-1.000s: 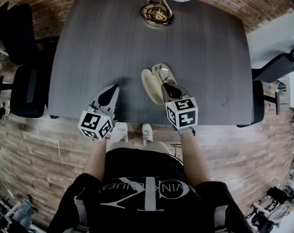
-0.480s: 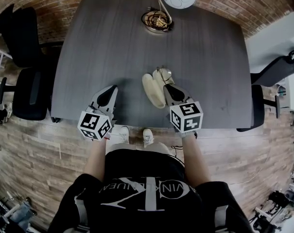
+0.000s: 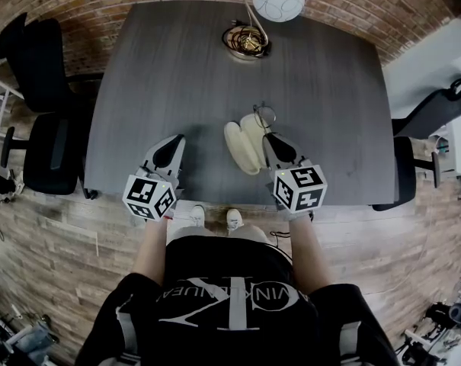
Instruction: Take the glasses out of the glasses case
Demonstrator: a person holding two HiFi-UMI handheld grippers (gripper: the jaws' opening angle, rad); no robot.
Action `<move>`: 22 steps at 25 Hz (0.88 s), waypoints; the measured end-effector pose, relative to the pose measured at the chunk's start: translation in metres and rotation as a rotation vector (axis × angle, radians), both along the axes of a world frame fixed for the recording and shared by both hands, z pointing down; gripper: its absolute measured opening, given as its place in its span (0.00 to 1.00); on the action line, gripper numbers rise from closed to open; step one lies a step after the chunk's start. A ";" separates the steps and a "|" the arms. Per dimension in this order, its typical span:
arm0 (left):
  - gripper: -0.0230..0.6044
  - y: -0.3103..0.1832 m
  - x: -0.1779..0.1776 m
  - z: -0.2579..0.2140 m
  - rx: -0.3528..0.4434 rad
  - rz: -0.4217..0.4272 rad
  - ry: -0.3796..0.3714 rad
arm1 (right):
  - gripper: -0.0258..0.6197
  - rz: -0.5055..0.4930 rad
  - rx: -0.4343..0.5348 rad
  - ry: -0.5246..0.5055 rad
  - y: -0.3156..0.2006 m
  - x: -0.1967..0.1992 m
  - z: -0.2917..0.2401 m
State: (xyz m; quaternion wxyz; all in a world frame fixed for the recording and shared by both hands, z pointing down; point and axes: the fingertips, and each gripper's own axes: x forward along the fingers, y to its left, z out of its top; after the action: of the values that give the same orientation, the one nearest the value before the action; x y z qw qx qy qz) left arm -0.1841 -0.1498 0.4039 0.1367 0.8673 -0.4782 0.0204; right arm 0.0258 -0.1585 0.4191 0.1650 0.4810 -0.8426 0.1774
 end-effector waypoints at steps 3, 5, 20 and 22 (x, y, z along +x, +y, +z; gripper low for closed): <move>0.06 -0.001 0.000 -0.005 0.011 0.002 -0.003 | 0.10 0.006 0.022 -0.009 0.000 0.003 -0.007; 0.06 -0.002 0.001 -0.008 0.018 0.004 -0.004 | 0.10 0.012 0.033 -0.021 0.000 0.005 -0.012; 0.06 0.001 -0.001 -0.022 0.043 0.008 -0.016 | 0.10 0.043 0.105 -0.055 0.004 0.012 -0.039; 0.06 0.001 -0.001 -0.024 0.048 0.007 -0.016 | 0.10 0.046 0.115 -0.060 0.006 0.013 -0.042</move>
State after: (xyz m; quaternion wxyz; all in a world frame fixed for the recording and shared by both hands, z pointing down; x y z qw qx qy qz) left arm -0.1851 -0.1487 0.3800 0.1119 0.8719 -0.4765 0.0162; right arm 0.0385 -0.1525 0.3770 0.1078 0.5034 -0.8446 0.1468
